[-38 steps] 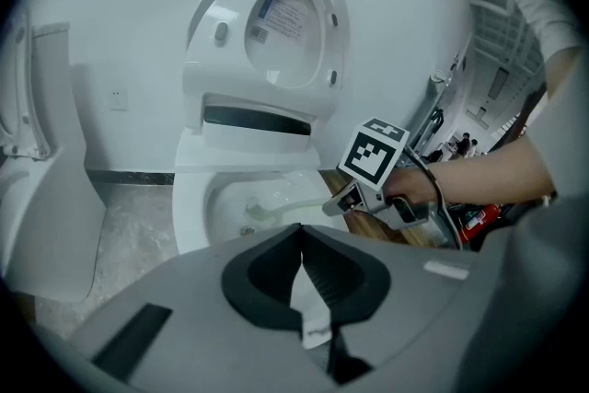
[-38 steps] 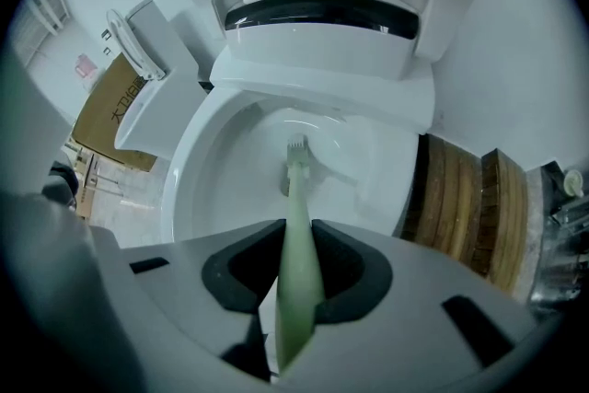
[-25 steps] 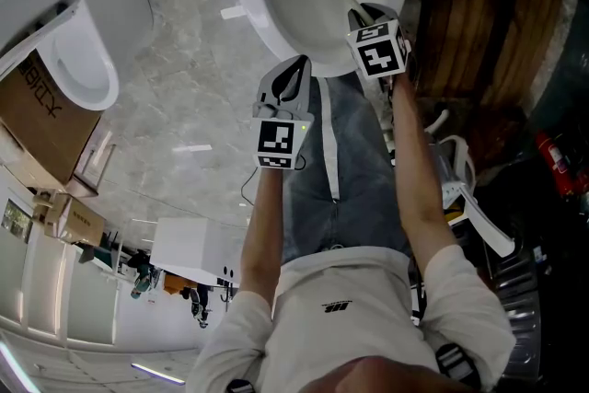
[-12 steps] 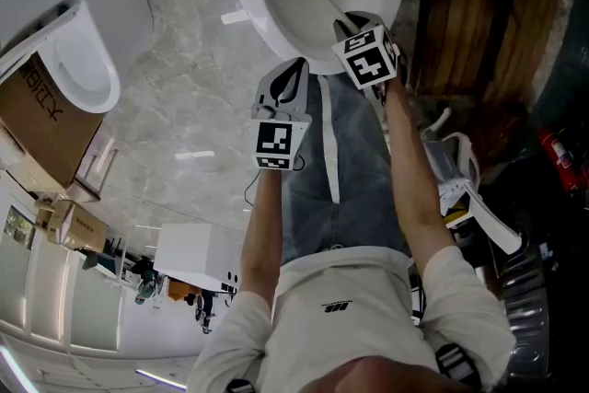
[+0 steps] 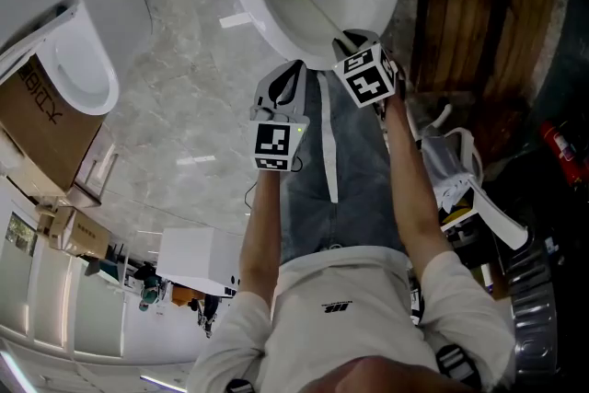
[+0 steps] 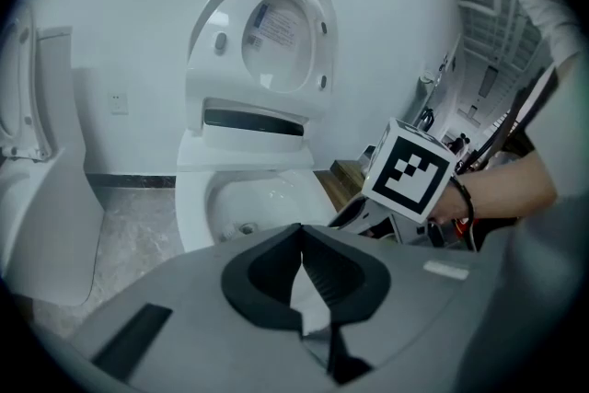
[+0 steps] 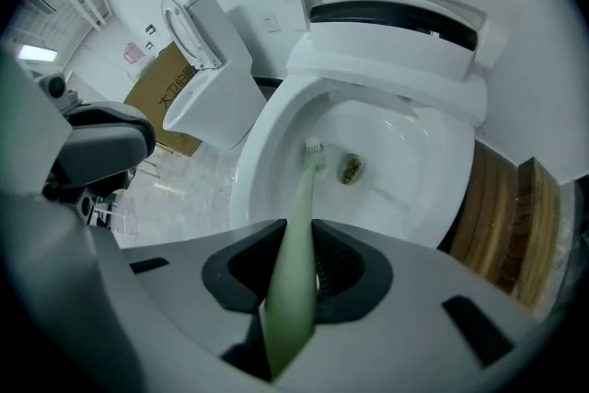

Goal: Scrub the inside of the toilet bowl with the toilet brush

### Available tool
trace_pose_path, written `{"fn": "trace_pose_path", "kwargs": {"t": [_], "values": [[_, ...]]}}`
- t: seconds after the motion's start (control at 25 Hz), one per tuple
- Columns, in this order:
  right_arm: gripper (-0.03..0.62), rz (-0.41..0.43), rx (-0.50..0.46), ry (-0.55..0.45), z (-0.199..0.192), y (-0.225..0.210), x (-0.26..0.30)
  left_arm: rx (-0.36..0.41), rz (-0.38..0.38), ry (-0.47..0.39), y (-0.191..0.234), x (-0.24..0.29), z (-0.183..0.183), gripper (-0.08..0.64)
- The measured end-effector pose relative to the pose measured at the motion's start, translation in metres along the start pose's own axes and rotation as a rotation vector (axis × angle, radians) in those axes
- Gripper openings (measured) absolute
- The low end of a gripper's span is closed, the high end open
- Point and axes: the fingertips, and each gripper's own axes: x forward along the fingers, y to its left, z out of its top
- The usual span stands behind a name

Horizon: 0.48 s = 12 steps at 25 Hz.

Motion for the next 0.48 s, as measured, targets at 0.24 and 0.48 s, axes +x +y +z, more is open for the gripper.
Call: {"fn": "trace_pose_path", "kwargs": {"t": [0.24,0.48], "values": [[0.075,0.009,0.017,0.023,-0.024,0.009,-0.005,0.010,-0.009,0.003,-0.004,-0.003,-0.003,0.009],[0.075,0.007,0.051,0.061,-0.047,0.010,-0.009,0.016,-0.018,0.005,-0.008,-0.002,-0.003,0.009]]}}
